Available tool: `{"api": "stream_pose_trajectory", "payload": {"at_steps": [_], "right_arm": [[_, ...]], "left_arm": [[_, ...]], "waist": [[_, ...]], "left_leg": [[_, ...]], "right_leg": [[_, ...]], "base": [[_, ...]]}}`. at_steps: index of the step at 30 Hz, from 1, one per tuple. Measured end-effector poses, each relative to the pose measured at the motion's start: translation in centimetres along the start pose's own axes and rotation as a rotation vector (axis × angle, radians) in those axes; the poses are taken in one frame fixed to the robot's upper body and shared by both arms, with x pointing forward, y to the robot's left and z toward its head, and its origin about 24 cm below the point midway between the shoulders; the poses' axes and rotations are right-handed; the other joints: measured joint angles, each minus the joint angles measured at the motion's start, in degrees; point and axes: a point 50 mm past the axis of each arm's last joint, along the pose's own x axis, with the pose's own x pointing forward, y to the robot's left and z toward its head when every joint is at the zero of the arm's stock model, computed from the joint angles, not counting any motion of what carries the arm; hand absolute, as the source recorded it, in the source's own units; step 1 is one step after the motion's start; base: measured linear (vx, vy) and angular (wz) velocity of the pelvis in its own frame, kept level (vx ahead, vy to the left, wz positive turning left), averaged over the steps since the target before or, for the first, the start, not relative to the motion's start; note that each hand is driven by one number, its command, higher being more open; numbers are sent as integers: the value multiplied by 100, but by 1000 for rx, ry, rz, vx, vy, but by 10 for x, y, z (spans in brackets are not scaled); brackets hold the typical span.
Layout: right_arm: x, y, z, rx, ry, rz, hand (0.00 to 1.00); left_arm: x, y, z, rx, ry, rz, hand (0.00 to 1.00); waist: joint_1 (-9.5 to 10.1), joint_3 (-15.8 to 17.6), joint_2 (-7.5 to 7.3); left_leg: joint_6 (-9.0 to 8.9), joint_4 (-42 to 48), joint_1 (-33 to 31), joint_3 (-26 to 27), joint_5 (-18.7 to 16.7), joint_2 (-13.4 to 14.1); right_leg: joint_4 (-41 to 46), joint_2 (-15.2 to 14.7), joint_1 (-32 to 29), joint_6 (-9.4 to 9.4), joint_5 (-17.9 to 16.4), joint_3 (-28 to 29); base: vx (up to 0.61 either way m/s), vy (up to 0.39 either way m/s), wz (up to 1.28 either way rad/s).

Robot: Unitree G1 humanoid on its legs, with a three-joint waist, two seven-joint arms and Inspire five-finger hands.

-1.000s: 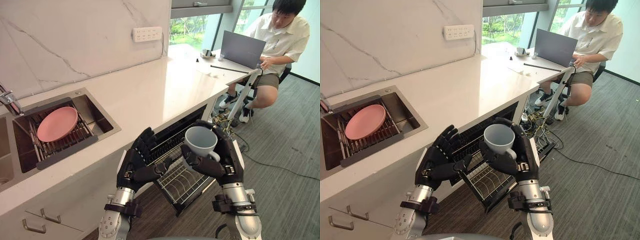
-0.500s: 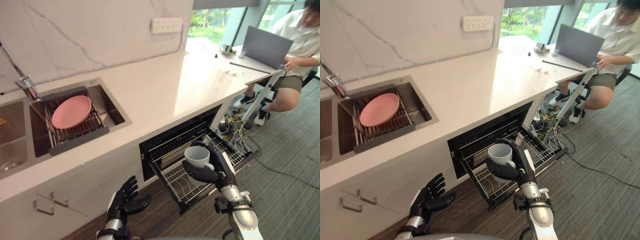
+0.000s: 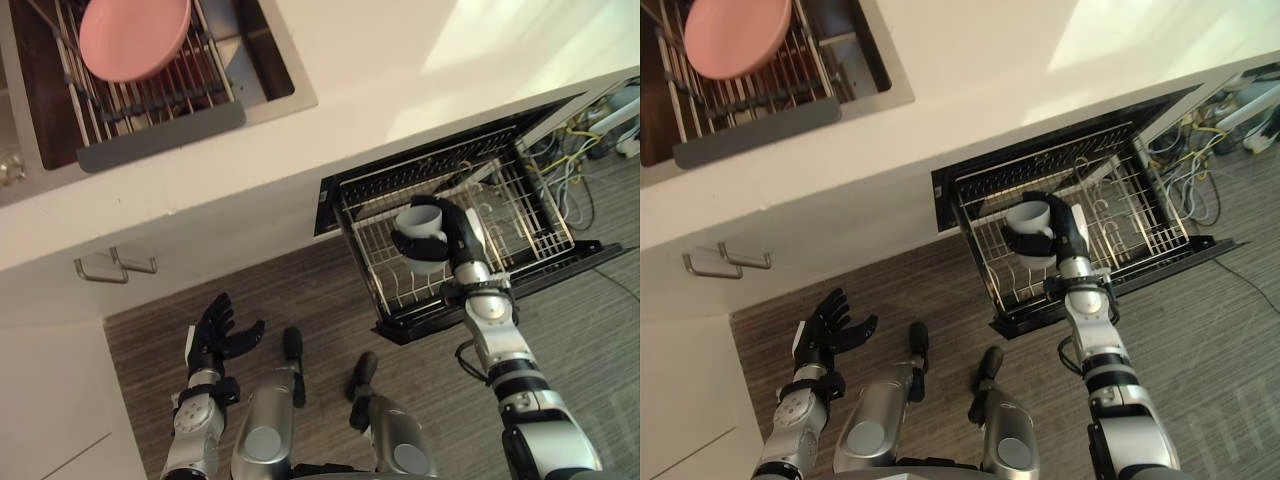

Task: Walk over to the sink, pick up the cup, carry it to the dishwasher, place the cup inside the dishwasher, then close the dishwasher door

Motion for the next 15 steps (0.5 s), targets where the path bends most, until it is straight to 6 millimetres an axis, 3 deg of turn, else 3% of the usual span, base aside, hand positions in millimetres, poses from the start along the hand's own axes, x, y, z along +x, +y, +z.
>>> {"api": "stream_pose_trajectory", "payload": {"at_steps": [3, 4, 9, 15], "right_arm": [[11, -3, 15, -4, -42, -4, 30], [12, -2, 17, -4, -44, -4, 90], [16, 0, 22, -8, -19, 6, 90], [16, 1, 20, -4, 4, -4, 90]], "left_arm": [[7, -14, 9, -53, -43, -21, 90], [8, -17, 10, -61, -50, -25, 90], [9, -28, 12, -117, -59, -35, 90], [9, -33, 15, -138, -77, -43, 90]], "waist": [[42, 78, 135], [43, 85, 147], [62, 146, 252], [2, 152, 263]], "left_leg": [[4, 0, -260, -73, 93, -3], [0, 0, -307, -93, 111, -5], [-33, -2, -439, -129, 163, -25], [-90, -8, -528, -129, 194, -19]], "right_leg": [[206, -38, -298, -45, -55, -83], [260, -51, -360, -41, -76, -103], [754, -183, -679, -72, -329, -123], [1155, -255, -947, -119, -550, -108]], "base": [[-41, 2, 13], [-37, -10, 17], [-10, -8, 6], [29, -31, 1]]}}
